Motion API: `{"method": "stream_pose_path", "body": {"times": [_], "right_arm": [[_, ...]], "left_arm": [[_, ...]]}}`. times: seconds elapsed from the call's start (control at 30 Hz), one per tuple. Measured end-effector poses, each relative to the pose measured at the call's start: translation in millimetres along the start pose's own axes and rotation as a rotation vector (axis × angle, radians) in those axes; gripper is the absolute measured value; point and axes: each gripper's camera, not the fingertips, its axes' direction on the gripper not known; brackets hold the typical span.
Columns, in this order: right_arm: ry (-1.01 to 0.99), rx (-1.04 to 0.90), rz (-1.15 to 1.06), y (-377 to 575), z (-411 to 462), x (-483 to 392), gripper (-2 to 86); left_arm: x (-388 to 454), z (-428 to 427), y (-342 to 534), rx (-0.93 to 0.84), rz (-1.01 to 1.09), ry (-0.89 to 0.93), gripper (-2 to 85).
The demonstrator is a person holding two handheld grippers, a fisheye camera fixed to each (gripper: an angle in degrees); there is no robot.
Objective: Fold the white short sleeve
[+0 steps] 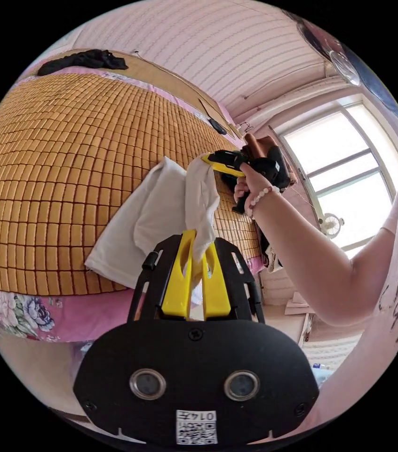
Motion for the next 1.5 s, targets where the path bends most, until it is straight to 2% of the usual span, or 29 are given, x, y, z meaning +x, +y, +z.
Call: {"method": "stream_pose_path", "body": {"times": [0.17, 0.3, 0.4, 0.57, 0.7, 0.9, 1.0, 1.07, 1.13, 1.33, 1.5], "right_arm": [[0.096, -0.070, -0.030, -16, 68, -48, 5.0], [0.098, -0.075, -0.052, -21, 82, -70, 6.6], [0.102, -0.074, -0.101, -22, 85, -86, 6.8], [0.183, -0.125, -0.287, -25, 89, -109, 7.9], [0.273, -0.208, -0.445, -29, 98, -120, 10.5], [0.320, -0.349, -0.606, -35, 130, -131, 14.1], [0.297, -0.403, -0.634, -32, 150, -132, 13.3], [0.326, -0.325, -0.707, -16, 149, -133, 8.4], [0.274, -0.338, -0.724, -5, 148, -132, 5.4], [0.186, -0.258, -0.588, 11, 120, -117, 3.4], [0.111, -0.171, -0.567, 28, 81, -112, 2.6]], "left_arm": [[-37, 2, -5, -0.008, -0.062, -0.043, -0.1], [-66, 0, -5, -0.009, -0.164, -0.045, 2.7], [-84, 6, -10, -0.125, -0.152, -0.083, 5.3], [-107, -4, -9, -0.223, -0.197, -0.213, 4.8], [-101, -25, -10, -0.208, -0.176, -0.302, 5.2], [-63, -19, -17, -0.130, -0.044, -0.267, 9.1], [-65, 3, -18, -0.199, -0.099, -0.212, 9.6], [-58, 6, -18, -0.184, -0.075, -0.238, 8.4], [-50, 10, -17, -0.189, -0.054, -0.261, 7.9], [-30, 7, -7, -0.183, 0.021, -0.356, 5.4], [-33, -9, 8, -0.129, 0.003, -0.306, 3.0]]}}
